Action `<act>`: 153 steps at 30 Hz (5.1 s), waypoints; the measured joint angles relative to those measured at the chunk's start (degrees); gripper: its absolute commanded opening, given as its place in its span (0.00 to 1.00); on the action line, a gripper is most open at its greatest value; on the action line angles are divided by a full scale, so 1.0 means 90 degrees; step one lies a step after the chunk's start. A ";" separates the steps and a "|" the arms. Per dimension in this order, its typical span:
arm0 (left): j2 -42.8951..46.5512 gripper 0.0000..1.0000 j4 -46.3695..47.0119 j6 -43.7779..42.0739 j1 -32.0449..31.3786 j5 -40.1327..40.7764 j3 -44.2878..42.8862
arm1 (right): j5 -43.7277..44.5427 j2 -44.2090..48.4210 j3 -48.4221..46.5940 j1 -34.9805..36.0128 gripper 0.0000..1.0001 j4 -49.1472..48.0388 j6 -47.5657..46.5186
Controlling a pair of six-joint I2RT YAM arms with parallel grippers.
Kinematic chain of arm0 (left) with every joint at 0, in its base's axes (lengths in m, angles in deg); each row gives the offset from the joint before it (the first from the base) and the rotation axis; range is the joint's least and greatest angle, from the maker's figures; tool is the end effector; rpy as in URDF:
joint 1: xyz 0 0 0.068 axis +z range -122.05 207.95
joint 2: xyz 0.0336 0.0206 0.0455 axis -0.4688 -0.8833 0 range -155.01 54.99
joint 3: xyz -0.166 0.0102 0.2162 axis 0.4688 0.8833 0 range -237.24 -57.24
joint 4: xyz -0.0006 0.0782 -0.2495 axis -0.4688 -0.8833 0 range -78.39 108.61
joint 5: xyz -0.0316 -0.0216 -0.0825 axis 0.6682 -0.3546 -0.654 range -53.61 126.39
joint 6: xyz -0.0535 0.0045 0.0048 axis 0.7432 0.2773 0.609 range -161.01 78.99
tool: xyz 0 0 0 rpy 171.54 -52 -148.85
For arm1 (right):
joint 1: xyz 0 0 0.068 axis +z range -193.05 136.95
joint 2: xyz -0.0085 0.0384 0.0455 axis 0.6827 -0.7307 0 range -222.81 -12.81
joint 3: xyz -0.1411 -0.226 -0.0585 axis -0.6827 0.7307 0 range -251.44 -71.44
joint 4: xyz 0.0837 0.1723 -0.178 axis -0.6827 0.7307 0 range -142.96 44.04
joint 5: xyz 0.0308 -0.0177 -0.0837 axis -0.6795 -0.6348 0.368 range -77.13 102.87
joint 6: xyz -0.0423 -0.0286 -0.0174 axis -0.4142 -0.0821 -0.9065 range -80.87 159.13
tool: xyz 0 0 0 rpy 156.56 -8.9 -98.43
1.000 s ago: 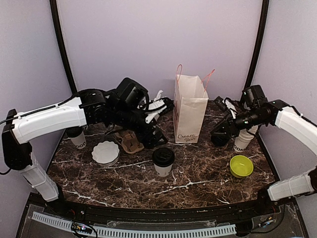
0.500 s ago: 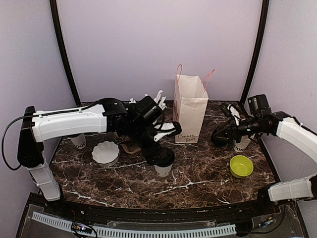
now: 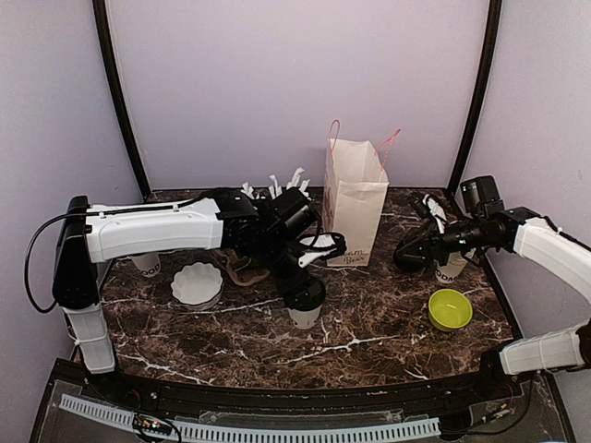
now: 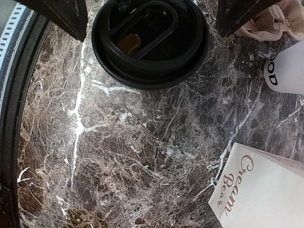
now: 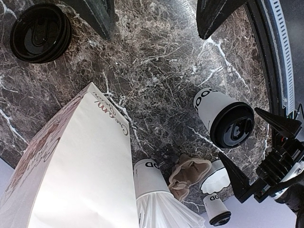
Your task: Pack the takeout coffee
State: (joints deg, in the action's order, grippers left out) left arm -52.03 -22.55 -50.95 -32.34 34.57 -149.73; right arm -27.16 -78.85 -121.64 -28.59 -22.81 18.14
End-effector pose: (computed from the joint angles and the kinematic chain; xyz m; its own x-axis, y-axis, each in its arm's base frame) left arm 0.2029 -0.3578 0.2719 -0.2519 0.7895 -0.5597 0.9345 0.3488 0.0713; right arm 0.2222 0.0809 0.2727 -0.4267 -0.3933 -0.8144 -0.8321 0.5236 0.1831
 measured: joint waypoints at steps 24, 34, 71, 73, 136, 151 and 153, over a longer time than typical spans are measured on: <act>-0.0204 0.66 -0.0274 0.0153 0.0109 -0.0219 -0.0138 | -0.0029 -0.0146 0.0000 0.0000 0.59 -0.0005 -0.0087; -0.0155 0.63 -0.0386 0.0457 0.0153 -0.0274 -0.0148 | -0.0024 -0.0170 0.0000 0.0000 0.59 -0.0005 -0.0097; 0.1797 0.63 -0.0391 0.1343 0.4923 0.1129 0.0986 | -0.0007 -0.0172 0.0039 0.0000 0.59 -0.0012 -0.0100; 0.1613 0.63 -0.0306 0.1341 0.5141 0.1039 0.0986 | 0.0002 -0.0172 0.0044 0.0000 0.59 -0.0012 -0.0107; 0.4034 0.89 0.5404 0.0986 0.3740 -0.1724 0.4364 | 0.1122 -0.1370 -0.3813 0.0000 0.48 0.2416 -0.0644; 0.3041 0.81 0.4223 0.0699 0.3138 -0.1571 0.3602 | 0.1615 -0.3351 -0.6042 0.0146 0.61 0.2310 0.0981; 0.3041 0.81 0.4177 0.0653 0.3130 -0.1515 0.3602 | 0.1746 -0.3621 -0.6164 0.0170 0.59 0.2314 0.1207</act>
State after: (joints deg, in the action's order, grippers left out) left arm -24.67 15.04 -45.07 -4.17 20.93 -117.31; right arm -11.44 -111.44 -177.11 -27.06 -1.98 29.00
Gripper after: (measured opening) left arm 0.811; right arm 0.614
